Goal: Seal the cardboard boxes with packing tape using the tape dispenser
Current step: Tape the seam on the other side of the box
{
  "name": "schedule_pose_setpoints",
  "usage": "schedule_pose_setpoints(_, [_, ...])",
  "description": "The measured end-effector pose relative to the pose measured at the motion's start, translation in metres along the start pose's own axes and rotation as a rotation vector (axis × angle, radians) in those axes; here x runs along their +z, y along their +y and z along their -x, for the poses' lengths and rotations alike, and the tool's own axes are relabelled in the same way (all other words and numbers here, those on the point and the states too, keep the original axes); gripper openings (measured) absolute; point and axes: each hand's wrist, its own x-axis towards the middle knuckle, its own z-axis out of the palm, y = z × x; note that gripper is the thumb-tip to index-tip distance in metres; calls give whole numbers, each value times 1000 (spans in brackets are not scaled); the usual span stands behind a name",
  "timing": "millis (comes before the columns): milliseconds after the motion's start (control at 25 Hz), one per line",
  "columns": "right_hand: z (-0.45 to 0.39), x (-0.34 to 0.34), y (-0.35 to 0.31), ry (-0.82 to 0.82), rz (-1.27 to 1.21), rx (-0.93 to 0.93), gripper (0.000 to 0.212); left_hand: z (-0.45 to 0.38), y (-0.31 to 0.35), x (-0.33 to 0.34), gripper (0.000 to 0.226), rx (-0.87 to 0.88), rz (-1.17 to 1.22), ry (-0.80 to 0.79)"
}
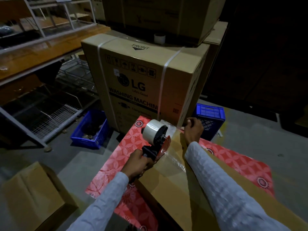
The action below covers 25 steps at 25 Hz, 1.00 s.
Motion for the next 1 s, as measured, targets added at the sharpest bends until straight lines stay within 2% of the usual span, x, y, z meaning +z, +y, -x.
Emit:
schedule_pose_setpoints(40, [11,-8,-6,45,-4,-79,11,0,0,0,14,-2,-3,6])
schedule_pose_setpoints(80, [21,-15,-9,24,-6,-159,11,0,0,-1,13,-2,-3,7])
schedule_pose_setpoints(160, [35,-19,-6,-146,0,-252,13,0,1,-1,8,-3,-6,3])
schedule_pose_setpoints(240, [37,-14,4,-306,114,-214,22,-1,0,-2,7,-8,-9,-7])
schedule_pose_setpoints(280, [37,-13,5,-336,188,-178,29,-2,-1,-3,14,-12,-7,-14])
schedule_pose_setpoints(360, [39,-11,1,-324,273,-118,37,-3,-2,-3,21,-18,-1,-24])
schedule_pose_setpoints(480, [42,-9,-7,-255,368,-120,34,-2,2,-2,12,-27,18,-43])
schedule_pose_setpoints(640, [35,-10,-3,-254,317,-62,47,-9,10,-1,8,-33,-2,-52])
schedule_pose_setpoints(760, [24,-10,1,-215,239,-63,37,-19,18,2,18,-22,-68,-35])
schedule_pose_setpoints(880, [12,-15,1,-161,180,-17,32,-32,34,10,7,24,-131,-23])
schedule_pose_setpoints(1000, [-6,-23,3,-128,182,15,32,-57,47,16,11,65,-226,-23])
